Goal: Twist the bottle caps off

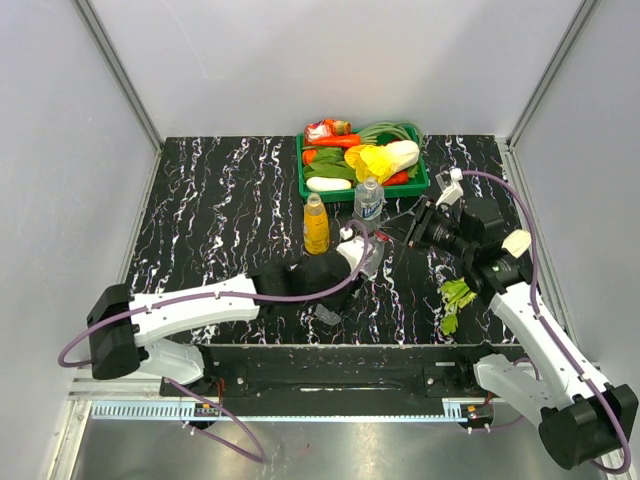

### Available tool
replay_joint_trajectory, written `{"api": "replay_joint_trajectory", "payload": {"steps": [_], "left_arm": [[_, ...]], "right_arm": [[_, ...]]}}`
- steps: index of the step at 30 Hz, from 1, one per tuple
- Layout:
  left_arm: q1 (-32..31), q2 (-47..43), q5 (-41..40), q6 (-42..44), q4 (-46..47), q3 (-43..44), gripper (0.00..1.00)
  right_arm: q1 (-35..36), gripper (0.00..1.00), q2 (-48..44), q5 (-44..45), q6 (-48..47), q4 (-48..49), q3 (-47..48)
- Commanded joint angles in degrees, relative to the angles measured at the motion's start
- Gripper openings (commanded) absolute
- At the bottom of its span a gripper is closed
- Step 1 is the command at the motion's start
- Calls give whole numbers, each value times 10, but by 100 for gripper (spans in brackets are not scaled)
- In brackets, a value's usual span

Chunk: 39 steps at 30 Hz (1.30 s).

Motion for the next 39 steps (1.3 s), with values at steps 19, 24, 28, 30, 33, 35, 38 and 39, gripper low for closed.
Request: {"api": "replay_joint_trajectory", "payload": {"steps": [19, 24, 28, 30, 33, 35, 38, 39], "left_arm": [[107, -108, 642, -82, 487, -189, 23], [107, -121, 679, -81, 503, -187, 26], [107, -125, 688, -76, 497, -182, 26], [107, -126, 688, -67, 482, -179, 26], [107, -120, 682, -59, 464, -175, 27], [107, -117, 681, -59, 463, -176, 27], [107, -121, 679, -56, 467, -181, 28], [107, -121, 682, -54, 467, -182, 28]], "right_arm": [[4, 0, -83, -209, -51, 200, 3], [4, 0, -82, -266, -4, 298, -6], [4, 0, -87, -287, 13, 345, -10], [4, 0, -90, -291, 13, 359, -11], [4, 0, -92, -288, 11, 359, -8], [4, 0, -90, -287, 11, 361, -8], [4, 0, -85, -290, 6, 364, -8], [4, 0, -85, -291, 5, 365, -8]]}}
